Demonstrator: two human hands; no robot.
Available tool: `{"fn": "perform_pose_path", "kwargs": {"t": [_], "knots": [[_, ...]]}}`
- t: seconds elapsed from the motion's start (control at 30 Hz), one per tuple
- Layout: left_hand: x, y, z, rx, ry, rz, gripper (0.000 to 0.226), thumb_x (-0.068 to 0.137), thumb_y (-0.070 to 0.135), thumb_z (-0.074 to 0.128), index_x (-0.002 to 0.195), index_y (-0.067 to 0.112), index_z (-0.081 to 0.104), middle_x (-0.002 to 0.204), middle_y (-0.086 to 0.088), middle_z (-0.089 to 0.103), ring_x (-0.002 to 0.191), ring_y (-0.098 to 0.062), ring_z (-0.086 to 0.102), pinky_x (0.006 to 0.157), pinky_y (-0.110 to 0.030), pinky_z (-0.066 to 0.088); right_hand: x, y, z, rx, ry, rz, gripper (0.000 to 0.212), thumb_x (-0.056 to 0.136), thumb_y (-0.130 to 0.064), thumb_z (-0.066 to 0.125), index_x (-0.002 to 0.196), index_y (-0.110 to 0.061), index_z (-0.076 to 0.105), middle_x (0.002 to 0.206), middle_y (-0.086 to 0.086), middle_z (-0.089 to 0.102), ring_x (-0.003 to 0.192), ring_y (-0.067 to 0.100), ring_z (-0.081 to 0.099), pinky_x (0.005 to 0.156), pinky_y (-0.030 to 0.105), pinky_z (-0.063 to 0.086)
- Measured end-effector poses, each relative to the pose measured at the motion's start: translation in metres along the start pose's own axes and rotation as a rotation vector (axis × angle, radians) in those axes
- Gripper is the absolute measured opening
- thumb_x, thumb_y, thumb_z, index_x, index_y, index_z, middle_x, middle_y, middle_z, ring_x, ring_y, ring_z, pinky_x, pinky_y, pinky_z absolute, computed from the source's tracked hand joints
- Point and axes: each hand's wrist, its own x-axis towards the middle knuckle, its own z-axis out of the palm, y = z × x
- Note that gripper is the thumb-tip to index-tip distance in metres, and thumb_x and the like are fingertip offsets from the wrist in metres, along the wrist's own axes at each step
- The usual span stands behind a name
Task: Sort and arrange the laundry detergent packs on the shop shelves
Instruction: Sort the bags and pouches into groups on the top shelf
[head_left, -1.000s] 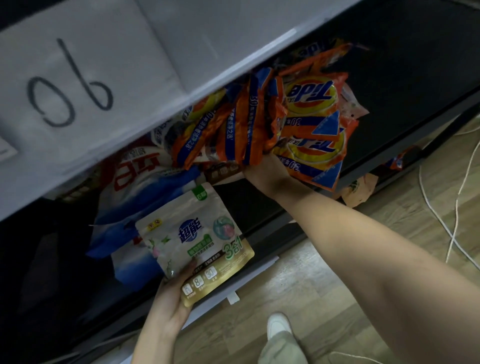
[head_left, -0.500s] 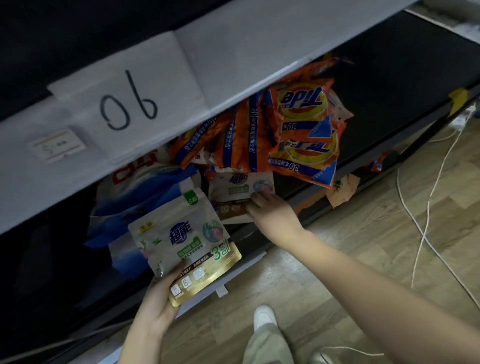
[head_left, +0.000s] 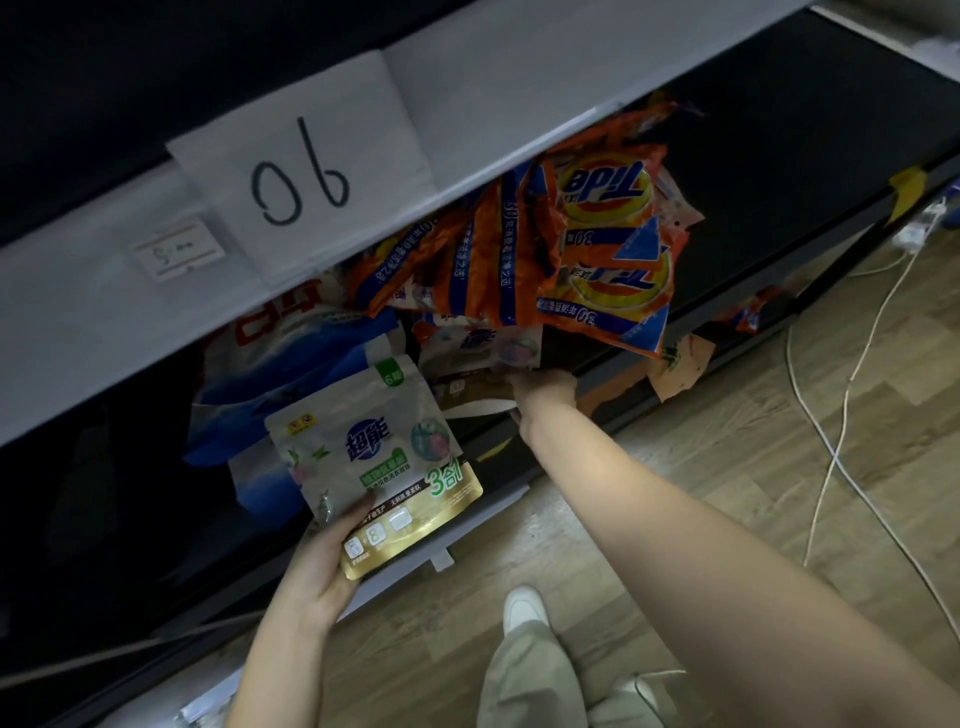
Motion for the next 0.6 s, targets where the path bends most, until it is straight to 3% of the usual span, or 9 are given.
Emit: {"fn": "perform_pose_path", "kwargs": {"t": [0.03,0.13,0.2,0.27,0.3,0.33,0.43,0.53,0.6], "knots": [[-0.002,0.002,0.001,0.007,-0.003,0.005,0.038,0.074,0.006,0.059,0.112,0.006,0.061,0.100,-0.014,0.072,0.082,-0.021,0.072,0.074,-0.037,0.059,-0.002,-0.003,0.004,-0.036,-0.098,-0.024,0.052,0.086,-0.023,0.067,0.129,-0.002,0.047,0.129,0.017,0.055,0.092,0.021,0.058,0.084,0.032,0.051],[-0.005,0.008,-0.002,0.043,-0.004,0.033,0.027,0.081,0.001,0.055,0.107,0.006,0.061,0.093,-0.012,0.074,0.077,-0.020,0.073,0.066,-0.033,0.060,-0.004,-0.010,0.006,-0.030,-0.155,0.030,0.060,0.077,-0.020,0.077,0.125,0.001,0.048,0.117,0.018,0.061,0.104,0.031,0.061,0.091,0.043,0.052],[-0.008,0.010,-0.004,0.071,0.005,0.040,0.026,0.084,-0.001,0.054,0.108,0.006,0.061,0.092,-0.011,0.074,0.077,-0.019,0.072,0.064,-0.032,0.060,-0.003,-0.009,0.004,-0.048,-0.220,0.029,0.046,0.080,-0.012,0.073,0.119,0.000,0.052,0.121,0.018,0.059,0.111,0.033,0.058,0.094,0.042,0.050],[-0.012,0.009,-0.008,0.082,0.009,0.027,0.032,0.079,0.003,0.057,0.111,0.006,0.061,0.094,-0.012,0.074,0.078,-0.020,0.072,0.063,-0.031,0.060,-0.004,-0.003,-0.005,-0.089,-0.255,0.007,0.013,0.085,-0.007,0.066,0.095,-0.010,0.057,0.131,0.017,0.054,0.120,0.033,0.053,0.097,0.040,0.048],[-0.015,0.008,-0.009,0.087,0.013,0.021,0.035,0.077,0.005,0.059,0.112,0.006,0.060,0.097,-0.012,0.073,0.080,-0.020,0.072,0.065,-0.032,0.060,-0.003,0.004,-0.010,-0.096,-0.249,0.015,0.015,0.085,-0.006,0.065,0.085,-0.014,0.053,0.131,0.017,0.053,0.120,0.034,0.053,0.096,0.041,0.047],[-0.017,0.006,-0.010,0.093,0.016,0.021,0.038,0.076,0.006,0.060,0.114,0.006,0.060,0.100,-0.013,0.072,0.082,-0.021,0.072,0.068,-0.034,0.060,-0.003,0.013,-0.018,-0.077,-0.243,0.025,0.017,0.084,-0.005,0.066,0.083,-0.014,0.052,0.129,0.018,0.055,0.118,0.035,0.054,0.095,0.042,0.048],[-0.027,0.000,-0.010,0.102,0.025,0.021,0.037,0.080,0.007,0.059,0.117,0.007,0.059,0.103,-0.013,0.072,0.084,-0.022,0.072,0.070,-0.035,0.060,-0.020,0.033,-0.050,-0.008,-0.180,0.040,0.029,0.077,-0.001,0.073,0.103,-0.001,0.059,0.106,0.019,0.067,0.097,0.035,0.065,0.088,0.046,0.053],[-0.041,-0.006,-0.002,0.087,0.032,-0.010,0.028,0.087,0.012,0.056,0.115,0.008,0.059,0.098,-0.012,0.073,0.080,-0.022,0.072,0.063,-0.035,0.060,-0.045,0.045,-0.094,-0.017,-0.252,-0.029,0.015,0.079,0.005,0.068,0.090,-0.006,0.065,0.075,0.004,0.072,0.067,0.018,0.068,0.064,0.030,0.058],[-0.052,-0.009,0.008,0.111,0.028,-0.039,0.029,0.089,0.016,0.057,0.117,0.009,0.059,0.100,-0.013,0.072,0.080,-0.022,0.072,0.066,-0.038,0.060,-0.064,0.046,-0.122,-0.076,-0.288,-0.090,0.016,0.080,0.003,0.068,0.093,-0.006,0.065,0.080,0.003,0.073,0.070,0.017,0.069,0.071,0.032,0.056]]}}
